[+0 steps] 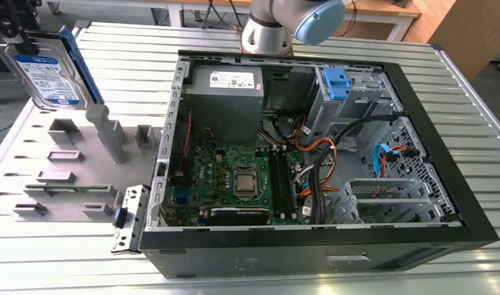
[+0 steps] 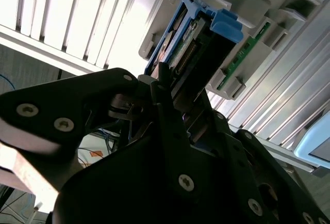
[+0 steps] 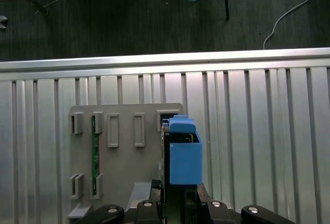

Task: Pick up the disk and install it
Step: 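Pick up the disk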

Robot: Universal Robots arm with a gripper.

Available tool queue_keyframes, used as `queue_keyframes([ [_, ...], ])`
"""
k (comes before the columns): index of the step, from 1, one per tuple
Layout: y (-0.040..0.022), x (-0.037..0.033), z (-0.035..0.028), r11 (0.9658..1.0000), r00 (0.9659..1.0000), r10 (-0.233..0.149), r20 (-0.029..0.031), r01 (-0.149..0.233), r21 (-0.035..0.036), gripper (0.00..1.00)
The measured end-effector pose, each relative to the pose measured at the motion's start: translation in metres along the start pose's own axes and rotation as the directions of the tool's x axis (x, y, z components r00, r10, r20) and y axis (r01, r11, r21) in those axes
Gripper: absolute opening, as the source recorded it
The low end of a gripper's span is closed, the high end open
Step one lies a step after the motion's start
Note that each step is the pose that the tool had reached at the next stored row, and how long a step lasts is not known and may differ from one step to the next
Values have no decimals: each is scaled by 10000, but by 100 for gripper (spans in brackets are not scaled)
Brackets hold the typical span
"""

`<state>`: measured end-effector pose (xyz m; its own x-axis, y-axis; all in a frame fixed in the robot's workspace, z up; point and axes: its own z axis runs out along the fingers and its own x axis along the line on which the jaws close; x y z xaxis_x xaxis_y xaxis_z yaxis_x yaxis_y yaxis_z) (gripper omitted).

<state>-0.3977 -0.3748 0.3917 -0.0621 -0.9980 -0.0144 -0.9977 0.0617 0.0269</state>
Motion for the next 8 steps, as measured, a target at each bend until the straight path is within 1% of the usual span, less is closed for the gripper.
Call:
queue_keyframes([
  [4, 0, -1, -22, 10000, 10000, 0, -1, 0, -1, 35],
  [8, 2, -2, -62, 10000, 10000, 0, -1, 0, -1, 35],
])
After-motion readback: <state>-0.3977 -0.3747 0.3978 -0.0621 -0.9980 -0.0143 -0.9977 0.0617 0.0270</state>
